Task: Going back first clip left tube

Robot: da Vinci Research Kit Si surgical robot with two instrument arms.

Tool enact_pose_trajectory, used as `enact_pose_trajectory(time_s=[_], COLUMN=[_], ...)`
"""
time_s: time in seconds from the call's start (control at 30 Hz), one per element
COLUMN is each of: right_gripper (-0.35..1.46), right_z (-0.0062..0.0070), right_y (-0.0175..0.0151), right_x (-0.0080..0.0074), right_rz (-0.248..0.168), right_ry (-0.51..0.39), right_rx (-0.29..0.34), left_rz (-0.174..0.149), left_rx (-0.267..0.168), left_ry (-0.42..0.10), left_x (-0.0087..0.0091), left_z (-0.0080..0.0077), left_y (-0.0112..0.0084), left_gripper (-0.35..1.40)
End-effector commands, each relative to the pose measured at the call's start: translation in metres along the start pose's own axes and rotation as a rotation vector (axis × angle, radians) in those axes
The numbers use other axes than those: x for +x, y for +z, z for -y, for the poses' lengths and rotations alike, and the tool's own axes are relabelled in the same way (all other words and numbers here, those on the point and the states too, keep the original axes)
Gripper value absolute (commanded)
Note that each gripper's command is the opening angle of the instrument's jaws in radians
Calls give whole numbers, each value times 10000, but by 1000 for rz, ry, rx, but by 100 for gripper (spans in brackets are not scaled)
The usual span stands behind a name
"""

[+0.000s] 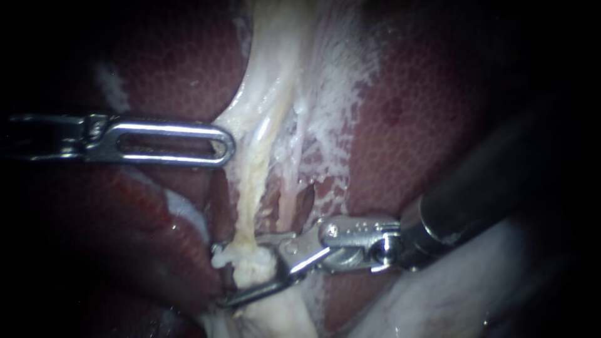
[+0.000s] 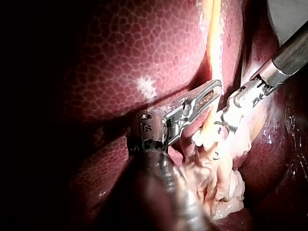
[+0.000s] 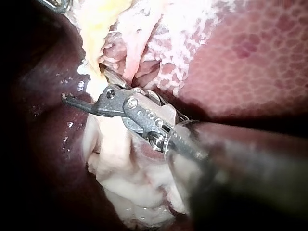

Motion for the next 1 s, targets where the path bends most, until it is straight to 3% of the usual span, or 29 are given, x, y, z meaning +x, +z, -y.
enact_pose_trajectory(time_s=[0.03, 0.47, 0.57, 0.83, 1.0], right_gripper=[59, 60, 60, 60, 60], right_z=[-1, -1, 2, 2, 3], right_y=[-1, -6, -9, -13, -13], right_x=[0, -1, 0, 4, 4], right_rz=[0, -1, -3, -12, -11], right_ry=[-12, -71, 29, 185, 220], right_rx=[1, 8, 4, -5, -7], left_rz=[0, 0, 0, 0, 0], left_rx=[0, 0, 0, 0, 0], left_ry=[0, 0, 0, 1, 1], left_x=[0, 0, 0, 1, 2], left_z=[0, 0, 0, 0, -1], left_y=[0, 0, 0, 0, 0], left_gripper=[-35, -35, -35, -35, -35])
